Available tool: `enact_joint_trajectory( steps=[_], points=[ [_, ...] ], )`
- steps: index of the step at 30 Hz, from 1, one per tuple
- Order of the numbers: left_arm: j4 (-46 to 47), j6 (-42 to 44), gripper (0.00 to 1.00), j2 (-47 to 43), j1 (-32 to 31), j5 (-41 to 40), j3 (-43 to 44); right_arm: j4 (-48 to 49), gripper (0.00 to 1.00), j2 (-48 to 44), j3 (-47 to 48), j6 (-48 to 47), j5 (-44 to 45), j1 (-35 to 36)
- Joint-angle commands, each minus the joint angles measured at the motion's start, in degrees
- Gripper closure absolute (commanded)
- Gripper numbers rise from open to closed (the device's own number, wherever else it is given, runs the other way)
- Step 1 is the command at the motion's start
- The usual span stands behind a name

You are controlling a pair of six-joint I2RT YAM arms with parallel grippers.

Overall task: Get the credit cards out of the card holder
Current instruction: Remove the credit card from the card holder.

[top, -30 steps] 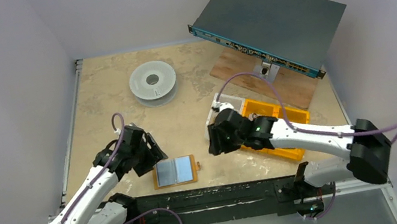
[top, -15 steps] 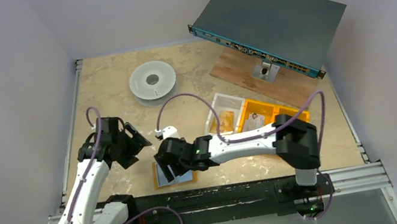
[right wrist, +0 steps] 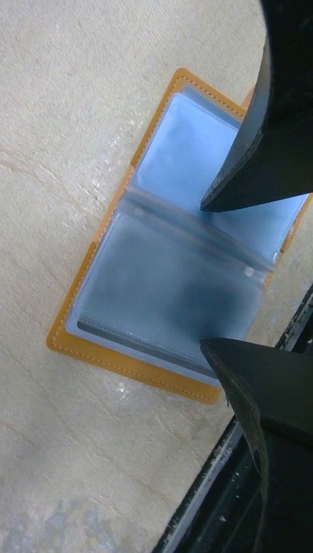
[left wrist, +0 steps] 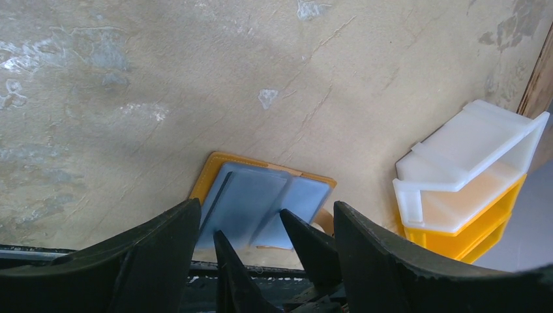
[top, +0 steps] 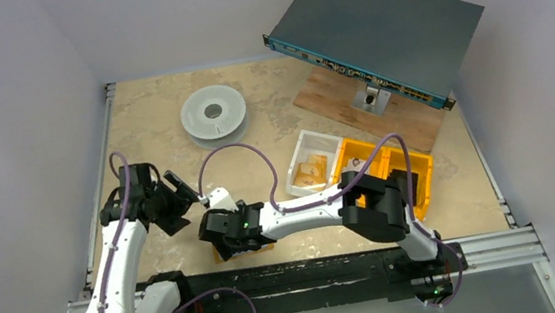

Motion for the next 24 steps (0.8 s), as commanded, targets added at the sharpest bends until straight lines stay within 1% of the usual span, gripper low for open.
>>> enact_joint_trajectory(
  steps=[1,2,6,10,13,15,18,22,24],
  points=[
    [2.09,1.34,0.26,0.13,0.52,1.8,-0.48,-3.62,0.33,1.46,2.6,0.23,4.42,0.41],
    [2.31,1.26,0.26,0.06,0.55,1.92,-0.93,-3.5,0.35,1.61,2.26,0.33,3.87,0.36],
    [3.5,1.09,0.27,0.05,0.57,2.81,-2.74,-0.64,0.5,0.98,-1.5,0.62,0.69,0.1],
    [5.63,1.57,0.3,0.77,0.47,6.11,-4.86,3.73,0.68,-2.13,-7.16,1.72,-2.17,-0.92],
    [6.61,2.63,0.33,1.8,-0.16,8.25,-6.0,8.59,0.75,-5.43,-12.11,1.79,-5.01,-2.16],
    [6.79,3.1,0.36,1.9,-1.6,8.53,-6.59,11.59,0.78,-7.36,-15.29,1.84,-6.89,-3.18],
    [7.25,2.69,0.39,1.99,-5.83,7.88,-7.39,17.01,0.81,-10.23,-20.09,1.75,-10.75,-4.94],
    [8.49,-0.3,0.43,2.19,-11.67,5.53,-8.94,23.19,0.83,-12.5,-25.17,2.26,-15.32,-7.2],
    [8.93,-1.72,0.47,2.16,-13.27,4.39,-9.98,25.72,0.83,-13.71,-27.25,2.55,-17.13,-8.28]
  ],
)
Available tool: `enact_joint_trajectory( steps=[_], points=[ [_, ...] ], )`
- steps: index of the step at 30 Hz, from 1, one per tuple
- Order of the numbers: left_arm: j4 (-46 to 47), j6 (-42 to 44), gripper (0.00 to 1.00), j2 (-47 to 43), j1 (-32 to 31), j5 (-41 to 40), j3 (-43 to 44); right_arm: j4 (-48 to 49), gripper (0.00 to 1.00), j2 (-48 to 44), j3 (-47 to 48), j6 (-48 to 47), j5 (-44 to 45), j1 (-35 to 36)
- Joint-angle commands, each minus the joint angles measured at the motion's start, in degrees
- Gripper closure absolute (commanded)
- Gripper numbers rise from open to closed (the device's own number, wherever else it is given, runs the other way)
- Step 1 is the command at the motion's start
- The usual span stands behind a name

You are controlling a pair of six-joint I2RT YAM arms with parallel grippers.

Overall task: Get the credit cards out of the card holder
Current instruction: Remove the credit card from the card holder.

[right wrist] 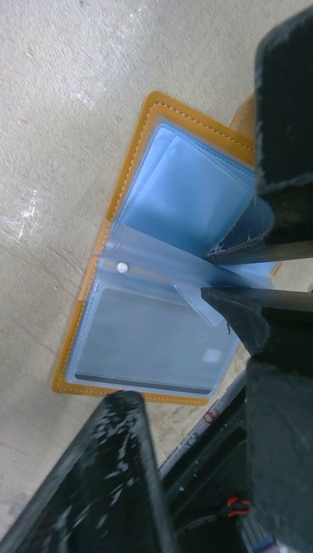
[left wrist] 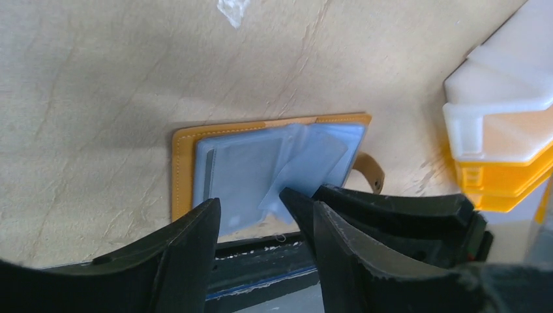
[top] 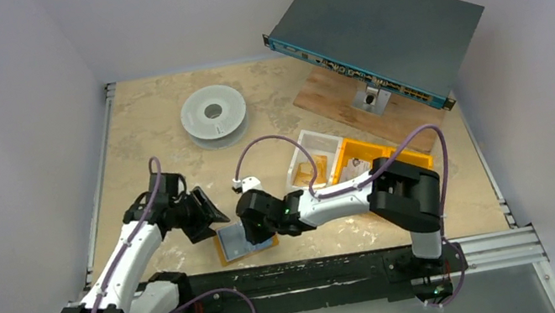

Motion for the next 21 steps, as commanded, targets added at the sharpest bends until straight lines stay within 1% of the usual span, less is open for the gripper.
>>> enact_joint_trajectory(
  steps=[1,4,9,15,21],
  points=[
    [2.76,-3.02,0.48,-0.1,-3.34,-2.19,-2.13,6.03,0.83,-2.35,-5.33,0.78,-6.43,-2.37],
    [3.97,-4.01,0.51,-0.64,-4.34,-3.45,-3.65,10.33,0.83,-3.82,-8.21,1.28,-9.02,-4.05],
    [4.93,-4.51,0.56,1.29,-6.14,-4.29,-4.65,13.83,0.83,-4.9,-10.72,1.5,-11.72,-5.33],
    [6.4,-5.58,0.61,2.28,-8.49,-5.04,-5.16,15.49,0.83,-5.0,-11.21,1.69,-13.02,-5.74],
    [6.71,-6.24,0.64,4.41,-11.01,-7.03,-4.84,15.91,0.83,-4.58,-11.4,1.77,-13.51,-5.95]
  ],
)
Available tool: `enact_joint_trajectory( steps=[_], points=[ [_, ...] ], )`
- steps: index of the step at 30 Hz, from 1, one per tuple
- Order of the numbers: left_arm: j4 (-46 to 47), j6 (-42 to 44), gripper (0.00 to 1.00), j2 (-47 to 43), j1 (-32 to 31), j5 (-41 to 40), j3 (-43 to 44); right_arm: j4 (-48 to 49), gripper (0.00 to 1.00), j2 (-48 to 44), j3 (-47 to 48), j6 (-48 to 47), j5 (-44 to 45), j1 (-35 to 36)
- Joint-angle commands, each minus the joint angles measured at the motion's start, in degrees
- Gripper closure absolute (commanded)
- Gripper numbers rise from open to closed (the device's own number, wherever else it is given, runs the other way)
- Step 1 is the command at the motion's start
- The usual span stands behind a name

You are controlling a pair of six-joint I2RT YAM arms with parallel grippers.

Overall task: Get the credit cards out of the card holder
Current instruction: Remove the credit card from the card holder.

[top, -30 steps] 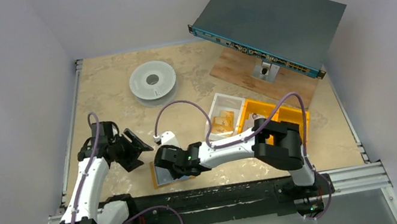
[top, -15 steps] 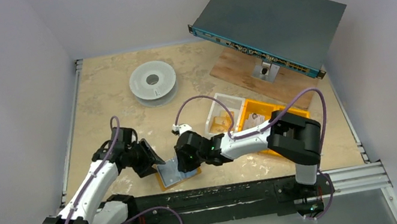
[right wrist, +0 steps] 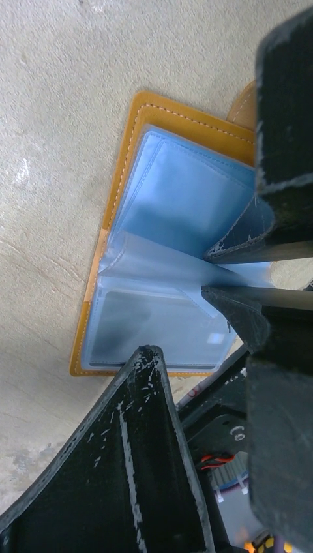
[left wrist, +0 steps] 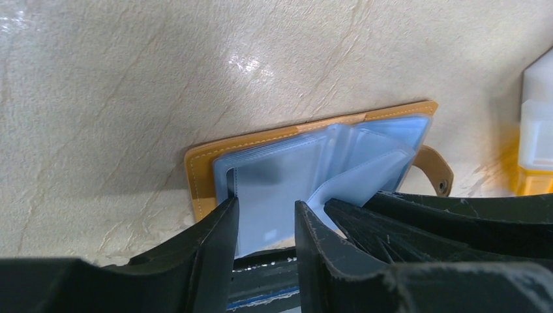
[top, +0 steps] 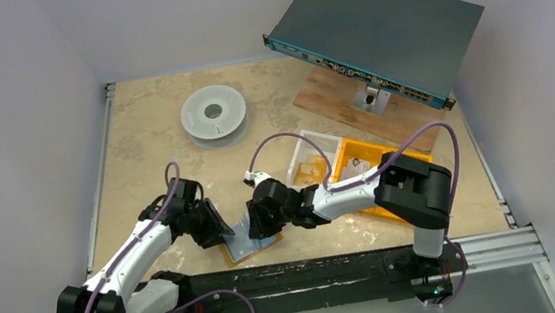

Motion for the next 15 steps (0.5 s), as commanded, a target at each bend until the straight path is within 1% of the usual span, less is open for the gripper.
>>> enact_joint_trajectory(
  steps=[1,10,13,15],
  points=[
    [1.72,-1.42,0.65,1.58,-1.74,-2.57,0.04,1.59,0.83,-0.83,-0.82,0.27,-0.88,-0.32],
    [4.85,-4.0,0.67,4.48,-4.21,-3.17,-0.85,1.72,0.83,-0.63,-0.94,0.5,-1.23,-0.61],
    [5.94,-4.59,0.69,5.6,-5.03,-3.14,-0.41,1.57,0.83,-0.67,-0.69,0.46,-1.28,-0.6],
    [6.36,-4.82,0.74,6.22,-5.25,-3.21,-0.12,1.25,0.83,-0.95,-0.49,0.42,-1.19,-0.59]
  ],
)
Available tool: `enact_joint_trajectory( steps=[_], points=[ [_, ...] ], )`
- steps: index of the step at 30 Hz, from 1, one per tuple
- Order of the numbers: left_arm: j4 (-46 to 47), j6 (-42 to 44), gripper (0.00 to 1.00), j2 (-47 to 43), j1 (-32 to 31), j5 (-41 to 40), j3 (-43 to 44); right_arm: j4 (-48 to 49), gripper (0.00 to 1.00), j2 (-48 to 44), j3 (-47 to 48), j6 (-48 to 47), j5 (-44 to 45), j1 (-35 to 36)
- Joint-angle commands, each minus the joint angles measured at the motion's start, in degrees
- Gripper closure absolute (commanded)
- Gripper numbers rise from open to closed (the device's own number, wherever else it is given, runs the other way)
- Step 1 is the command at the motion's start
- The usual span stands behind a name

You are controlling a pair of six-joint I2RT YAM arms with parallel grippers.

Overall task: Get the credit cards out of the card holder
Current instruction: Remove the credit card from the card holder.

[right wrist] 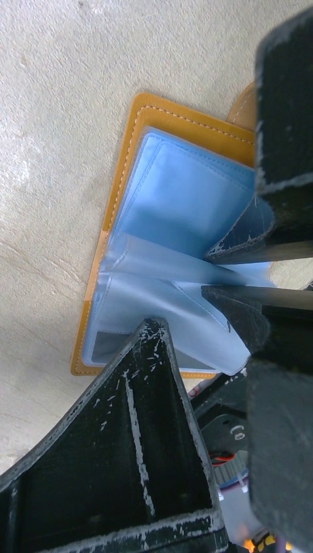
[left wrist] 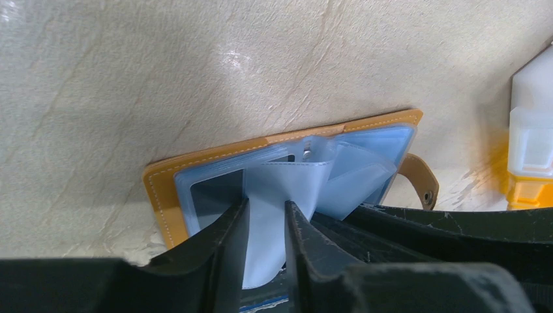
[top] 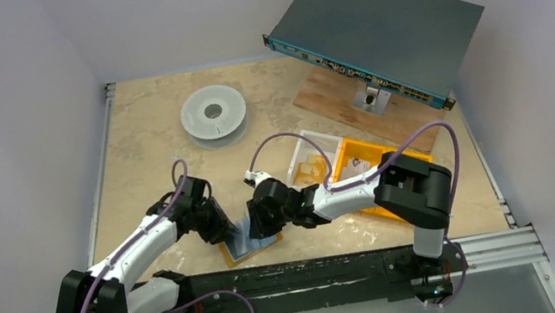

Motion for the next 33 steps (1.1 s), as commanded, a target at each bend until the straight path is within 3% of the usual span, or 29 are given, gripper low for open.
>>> enact_joint_trajectory(
  steps=[1,5,8,14,25,33],
  points=[
    [1.68,-1.03,0.78,2.22,-1.12,-2.16,-0.06,0.55,0.83,-1.2,-0.08,0.18,-0.62,-0.19],
    [1.41,-1.05,0.91,2.15,-1.13,-2.76,0.35,-1.23,0.78,-3.42,0.7,-0.22,-0.13,-0.19],
    [1.06,-0.89,1.0,1.96,-1.14,-2.82,0.83,-2.58,0.69,-5.59,1.35,-0.5,0.19,-0.19],
    [1.02,-0.16,1.0,1.67,-1.14,-1.96,1.54,-5.86,0.6,-9.44,3.34,-0.87,1.07,-0.18],
    [2.03,0.27,1.0,0.45,-3.41,1.58,4.73,-12.39,0.6,-13.67,4.6,-1.11,6.39,-0.19],
    [4.57,-1.16,1.0,4.75,-7.52,2.15,7.4,-14.92,0.6,-16.65,3.36,-0.94,8.9,-0.19]
  ],
)
